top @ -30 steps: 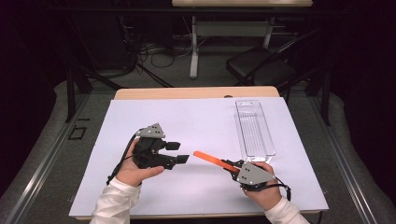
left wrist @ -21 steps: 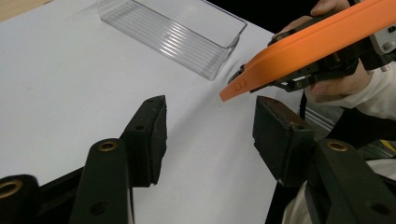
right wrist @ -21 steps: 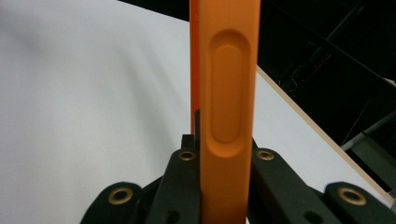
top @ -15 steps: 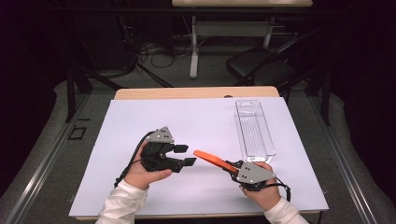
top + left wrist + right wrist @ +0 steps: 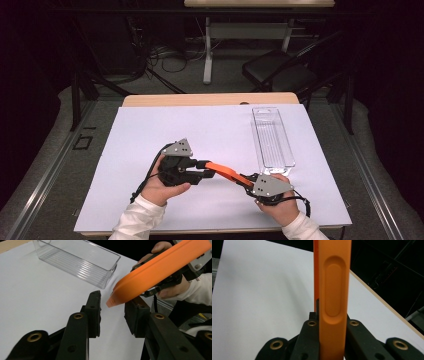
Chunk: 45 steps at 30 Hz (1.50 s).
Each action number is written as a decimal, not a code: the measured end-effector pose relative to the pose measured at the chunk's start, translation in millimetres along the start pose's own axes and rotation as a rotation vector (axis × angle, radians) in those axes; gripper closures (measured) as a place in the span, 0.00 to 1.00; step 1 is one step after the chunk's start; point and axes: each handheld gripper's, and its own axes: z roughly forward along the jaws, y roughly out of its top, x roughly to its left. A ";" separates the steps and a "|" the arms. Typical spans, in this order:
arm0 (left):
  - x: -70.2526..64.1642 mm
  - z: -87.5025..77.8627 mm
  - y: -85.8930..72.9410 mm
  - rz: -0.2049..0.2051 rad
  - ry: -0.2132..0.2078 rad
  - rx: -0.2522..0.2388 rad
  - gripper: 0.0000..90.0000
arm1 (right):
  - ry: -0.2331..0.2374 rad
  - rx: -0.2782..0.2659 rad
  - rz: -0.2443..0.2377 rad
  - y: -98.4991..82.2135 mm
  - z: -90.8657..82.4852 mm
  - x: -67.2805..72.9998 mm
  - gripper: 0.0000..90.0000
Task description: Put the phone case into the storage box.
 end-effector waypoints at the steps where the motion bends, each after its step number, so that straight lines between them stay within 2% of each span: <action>1: 0.0 0.5 -0.1 0.000 -0.002 0.001 0.74 | 0.002 0.000 0.001 0.0 0.3 0.3 0.97; 5: 0.0 1.1 -0.2 0.007 -0.004 0.003 0.80 | 0.007 0.001 -0.001 -0.1 0.8 0.7 0.97; 10: -0.4 0.7 -0.1 0.014 -0.018 -0.005 0.83 | 0.013 0.001 0.001 -0.5 1.5 0.7 0.97; 17: -2.0 0.7 0.0 0.030 -0.011 -0.015 0.88 | 0.021 -0.001 0.007 -0.9 2.2 1.0 0.97; 22: 0.2 0.2 -1.2 0.013 -0.021 -0.025 0.89 | 0.025 -0.002 0.010 -1.2 2.3 0.8 0.97; 28: 0.5 0.8 -2.2 -0.001 -0.013 -0.032 0.90 | 0.030 0.000 0.017 -1.7 2.9 0.6 0.97; 29: 0.5 0.7 -2.8 -0.025 -0.014 -0.034 0.90 | 0.031 0.000 0.016 -1.7 3.0 0.6 0.97; 33: 0.0 1.5 -3.8 -0.050 -0.010 -0.044 0.91 | 0.032 0.003 0.022 -2.1 2.9 0.4 0.97; 45: -1.7 1.6 -3.6 -0.029 0.002 -0.065 0.91 | 0.038 -0.007 0.035 -2.0 2.7 0.0 0.97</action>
